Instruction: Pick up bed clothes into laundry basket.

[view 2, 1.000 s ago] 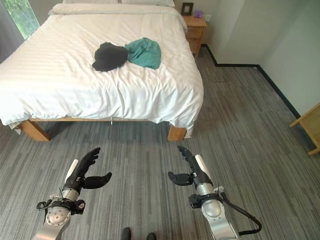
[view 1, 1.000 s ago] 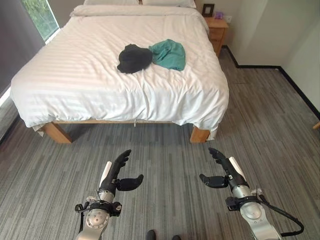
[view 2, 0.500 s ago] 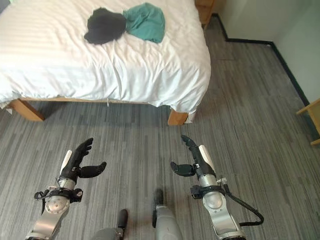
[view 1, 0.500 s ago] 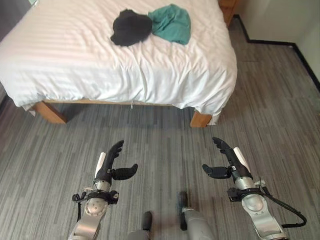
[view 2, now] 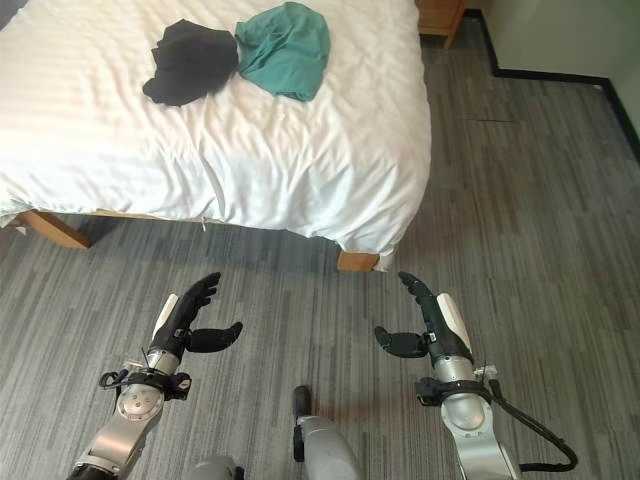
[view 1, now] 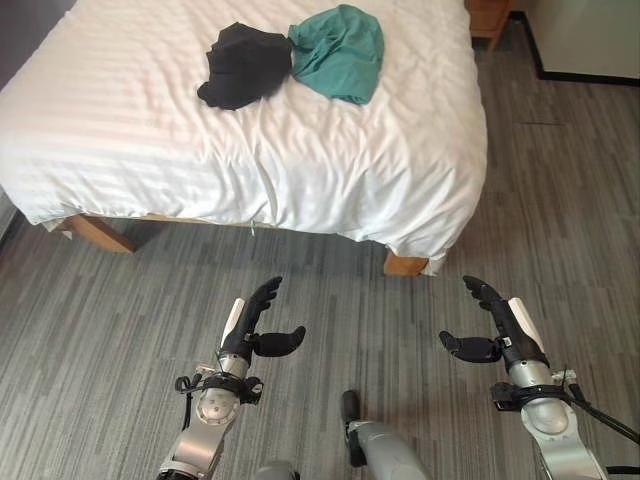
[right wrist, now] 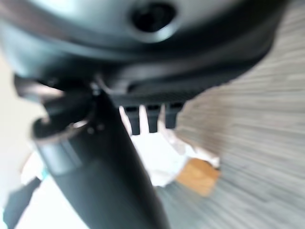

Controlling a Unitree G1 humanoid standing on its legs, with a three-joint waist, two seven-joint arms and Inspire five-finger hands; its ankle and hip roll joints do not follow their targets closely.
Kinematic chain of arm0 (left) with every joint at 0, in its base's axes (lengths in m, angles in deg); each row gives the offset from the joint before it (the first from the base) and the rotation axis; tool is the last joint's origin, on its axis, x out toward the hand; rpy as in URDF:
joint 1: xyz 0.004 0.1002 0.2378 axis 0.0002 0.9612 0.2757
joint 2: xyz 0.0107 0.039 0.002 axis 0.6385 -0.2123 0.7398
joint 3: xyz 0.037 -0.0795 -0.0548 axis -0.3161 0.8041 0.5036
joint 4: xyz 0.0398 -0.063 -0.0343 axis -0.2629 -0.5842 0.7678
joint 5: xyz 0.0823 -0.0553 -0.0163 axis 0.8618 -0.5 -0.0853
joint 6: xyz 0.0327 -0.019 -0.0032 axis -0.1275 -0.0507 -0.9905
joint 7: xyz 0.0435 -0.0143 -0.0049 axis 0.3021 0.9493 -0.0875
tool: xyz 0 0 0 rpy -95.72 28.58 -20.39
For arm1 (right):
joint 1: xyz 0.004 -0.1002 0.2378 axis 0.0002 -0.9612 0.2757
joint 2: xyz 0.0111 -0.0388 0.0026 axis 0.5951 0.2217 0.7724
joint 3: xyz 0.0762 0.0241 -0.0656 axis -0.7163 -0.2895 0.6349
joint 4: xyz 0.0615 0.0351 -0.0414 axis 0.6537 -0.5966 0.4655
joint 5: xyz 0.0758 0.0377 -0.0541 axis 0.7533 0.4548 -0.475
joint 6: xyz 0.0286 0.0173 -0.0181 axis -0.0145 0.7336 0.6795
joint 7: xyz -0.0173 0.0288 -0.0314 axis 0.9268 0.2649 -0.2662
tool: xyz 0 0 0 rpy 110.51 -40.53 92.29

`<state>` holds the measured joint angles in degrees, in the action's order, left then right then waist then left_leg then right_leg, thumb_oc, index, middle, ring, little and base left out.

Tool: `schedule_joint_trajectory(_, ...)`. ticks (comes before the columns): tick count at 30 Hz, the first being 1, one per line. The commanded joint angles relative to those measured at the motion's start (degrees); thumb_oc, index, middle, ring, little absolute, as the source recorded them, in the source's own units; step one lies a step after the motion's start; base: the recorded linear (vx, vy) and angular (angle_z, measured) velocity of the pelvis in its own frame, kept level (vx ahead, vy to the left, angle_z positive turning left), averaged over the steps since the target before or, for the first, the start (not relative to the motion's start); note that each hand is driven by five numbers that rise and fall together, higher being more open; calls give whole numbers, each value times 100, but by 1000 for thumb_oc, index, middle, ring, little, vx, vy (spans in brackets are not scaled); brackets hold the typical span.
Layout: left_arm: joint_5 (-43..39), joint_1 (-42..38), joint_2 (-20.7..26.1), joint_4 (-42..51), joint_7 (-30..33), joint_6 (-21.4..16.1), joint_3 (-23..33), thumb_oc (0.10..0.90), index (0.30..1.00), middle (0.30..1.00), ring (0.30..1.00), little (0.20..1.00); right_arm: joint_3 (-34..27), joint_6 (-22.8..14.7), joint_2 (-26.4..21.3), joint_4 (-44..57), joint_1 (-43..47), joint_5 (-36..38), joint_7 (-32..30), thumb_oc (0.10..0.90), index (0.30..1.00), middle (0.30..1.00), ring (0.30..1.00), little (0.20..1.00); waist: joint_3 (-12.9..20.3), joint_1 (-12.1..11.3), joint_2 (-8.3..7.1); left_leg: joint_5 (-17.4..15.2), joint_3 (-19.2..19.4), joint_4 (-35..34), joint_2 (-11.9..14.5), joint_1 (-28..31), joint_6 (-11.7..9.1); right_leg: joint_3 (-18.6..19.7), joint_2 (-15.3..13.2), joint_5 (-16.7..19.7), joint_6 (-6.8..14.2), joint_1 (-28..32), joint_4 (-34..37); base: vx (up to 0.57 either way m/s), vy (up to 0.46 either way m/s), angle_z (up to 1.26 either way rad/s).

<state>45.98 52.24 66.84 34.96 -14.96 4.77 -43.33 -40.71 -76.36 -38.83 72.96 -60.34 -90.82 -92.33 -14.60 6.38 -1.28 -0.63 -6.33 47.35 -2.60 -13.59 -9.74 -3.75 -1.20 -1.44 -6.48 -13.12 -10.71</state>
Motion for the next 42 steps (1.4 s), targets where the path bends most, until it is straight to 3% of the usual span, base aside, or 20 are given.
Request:
schedule_joint_trajectory(1, 53, -43, 217, 843, 28, -475, 318, 800, 900, 900, 900, 900, -309, -434, -390, 621, 314, -41, -255, 800, 900, 900, 900, 900, 133, -170, -199, 233, 1113, -1531, -133, -357, 522, 686, -267, 1009, 1114, 645, 1190, 370, -3, -24)
schedule_joint_trajectory(2, 52, -38, 213, 842, 25, -475, 311, 800, 900, 900, 900, 900, -313, -434, -394, 621, 303, -42, -254, 800, 900, 900, 900, 900, 145, -198, -210, 222, 1140, -1614, -144, -288, 527, 712, -280, 987, 1117, 668, 1202, 280, 64, -16)
schedule_joint_trajectory(4, 99, -48, 197, 842, 19, -471, 301, 800, 900, 900, 900, 900, -326, -433, -374, 595, 216, -65, -224, 800, 900, 900, 900, 900, 206, -312, -103, 277, 1299, -3158, 58, -166, 619, 795, -249, 766, 1182, 942, 1260, 371, 135, -7)
schedule_joint_trajectory(7, 133, -99, 109, 760, 76, -463, 269, 800, 900, 900, 900, 900, -352, -421, -397, 577, 154, -199, -262, 800, 900, 900, 900, 900, 225, -456, 31, 1064, 1154, -4677, 488, -84, 389, 917, -366, 488, 1269, 1379, 1297, 449, 268, -20)
schedule_joint_trajectory(8, 118, -147, 67, 670, 110, -449, 229, 800, 900, 900, 900, 900, -371, -414, -407, 562, 148, -248, -317, 800, 900, 900, 900, 900, 236, -479, 39, 1316, 947, -4983, 827, -192, 200, 1002, -539, 328, 1371, 1548, 1306, 357, 281, -57)
schedule_joint_trajectory(9, 119, -156, 63, 652, 115, -457, 219, 800, 900, 900, 900, 900, -376, -414, -408, 565, 141, -250, -319, 800, 900, 900, 900, 900, 227, -477, 33, 1349, 945, -5054, 818, -140, 186, 994, -546, 307, 1368, 1568, 1299, 474, 399, -64)
schedule_joint_trajectory(10, 122, -164, 50, 552, 137, -449, 198, 800, 900, 900, 900, 900, -428, -398, -392, 519, 97, -274, -373, 800, 900, 900, 900, 900, 305, -453, 26, 1467, 874, -5112, 1105, -247, 44, 1103, -707, 190, 1511, 1752, 1359, 406, 328, -54)
schedule_joint_trajectory(13, 225, -121, 81, 477, 142, -451, 221, 800, 900, 900, 900, 900, -565, -356, -389, 397, 7, -458, -474, 800, 900, 900, 900, 900, 600, -454, 59, 1518, 977, -5185, 1393, -159, -61, 1277, -963, 83, 1731, 2030, 1440, 482, 387, -49)
schedule_joint_trajectory(16, 296, -81, 237, 468, 183, -426, 286, 800, 900, 900, 900, 900, -755, -138, -445, 190, 228, -843, -840, 800, 900, 900, 900, 900, 845, -501, -138, 1229, 1256, -5219, 1303, 211, 38, 1373, -1316, 550, 2000, 1898, 1094, 351, 281, -86)
schedule_joint_trajectory(17, 329, -54, 342, 484, 218, -431, 344, 800, 900, 900, 900, 900, -835, -61, -597, 55, 469, -945, -1016, 800, 900, 900, 900, 900, 885, -571, -207, 1171, 1411, -5235, 1278, 335, 118, 1434, -1389, 879, 2113, 1743, 847, 268, 217, -88)
schedule_joint_trajectory(18, 336, -10, 472, 511, 245, -422, 382, 800, 900, 900, 900, 900, -836, 44, -802, -76, 833, -984, -1172, 800, 900, 900, 900, 900, 886, -629, -272, 1092, 1516, -5235, 1248, 466, 198, 1447, -1421, 1258, 2148, 1605, 549, 190, 209, -67)
schedule_joint_trajectory(20, 325, 52, 684, 543, 329, -399, 448, 800, 900, 900, 900, 900, -724, 176, -1263, -261, 1501, -1070, -1398, 800, 900, 900, 900, 900, 801, -800, -297, 1018, 1654, -5235, 1237, 622, 314, 1225, -1472, 1527, 2148, 1381, 137, 154, 195, -49)
schedule_joint_trajectory(24, 312, 36, 902, 376, 408, -390, 457, 800, 900, 900, 900, 900, -519, 379, -1980, -589, 2362, -1035, -1535, 800, 900, 900, 900, 900, 793, -929, -439, 805, 1538, -5235, 1092, 797, 397, 944, -1277, 1388, 2024, 1140, 225, 135, 98, -18)
schedule_joint_trajectory(28, 262, 55, 931, 123, 373, -374, 379, 800, 900, 900, 900, 900, 119, 619, -3012, -1392, 3680, -851, -1506, 800, 900, 900, 900, 900, 776, -970, -503, 552, 1174, -5235, 838, 912, 442, 874, -918, 1077, 1877, 772, 1209, 268, 69, 31)
schedule_joint_trajectory(30, 217, 98, 948, -80, 344, -335, 345, 800, 900, 900, 900, 900, 508, 743, -3553, -1811, 4464, -953, -1568, 800, 900, 900, 900, 900, 685, -985, -540, 392, 859, -5235, 686, 1108, 446, 876, -714, 1313, 1910, 258, 1544, 346, -5, 67)
schedule_joint_trajectory(32, 218, 72, 937, -183, 334, -320, 347, 800, 900, 900, 900, 900, 752, 793, -3697, -2014, 4833, -972, -1574, 800, 900, 900, 900, 900, 656, -927, -505, 342, 729, -5235, 689, 1162, 426, 850, -656, 1363, 1931, 89, 1564, 280, -61, 107)
schedule_joint_trajectory(35, 188, -1, 1074, -424, 360, -375, 303, 800, 900, 900, 900, 900, 1841, 743, -4173, -2993, 6231, -1013, -1461, 800, 900, 900, 900, 900, 543, -955, -517, 219, 420, -5235, 831, 1367, 278, 436, -753, 1575, 1970, -225, 1555, 281, -188, 93)
schedule_joint_trajectory(38, 155, 24, 1050, -497, 427, -422, 333, 800, 900, 900, 900, 900, 2842, 562, -4236, -3782, 7377, -711, -1327, 800, 900, 900, 900, 900, 534, -946, -558, 65, 335, -5235, 941, 1471, 126, 183, -929, 1582, 1917, -35, 1569, 126, -175, 55)
schedule_joint_trajectory(41, 115, 207, 971, -469, 419, -426, 444, 800, 900, 900, 900, 900, 3407, 396, -4213, -3939, 8009, -399, -1144, 800, 900, 900, 900, 900, 592, -920, -422, 134, 281, -5216, 1159, 1624, 60, 42, -902, 1470, 1833, 166, 1525, 209, -202, 52)
schedule_joint_trajectory(42, 81, 288, 945, -425, 387, -428, 473, 800, 900, 900, 900, 900, 3646, 384, -4279, -4011, 8201, -399, -1052, 800, 900, 900, 900, 900, 533, -921, -400, 138, 242, -4857, 1201, 1551, 36, 34, -891, 1402, 1743, 274, 1500, 227, -231, 31)
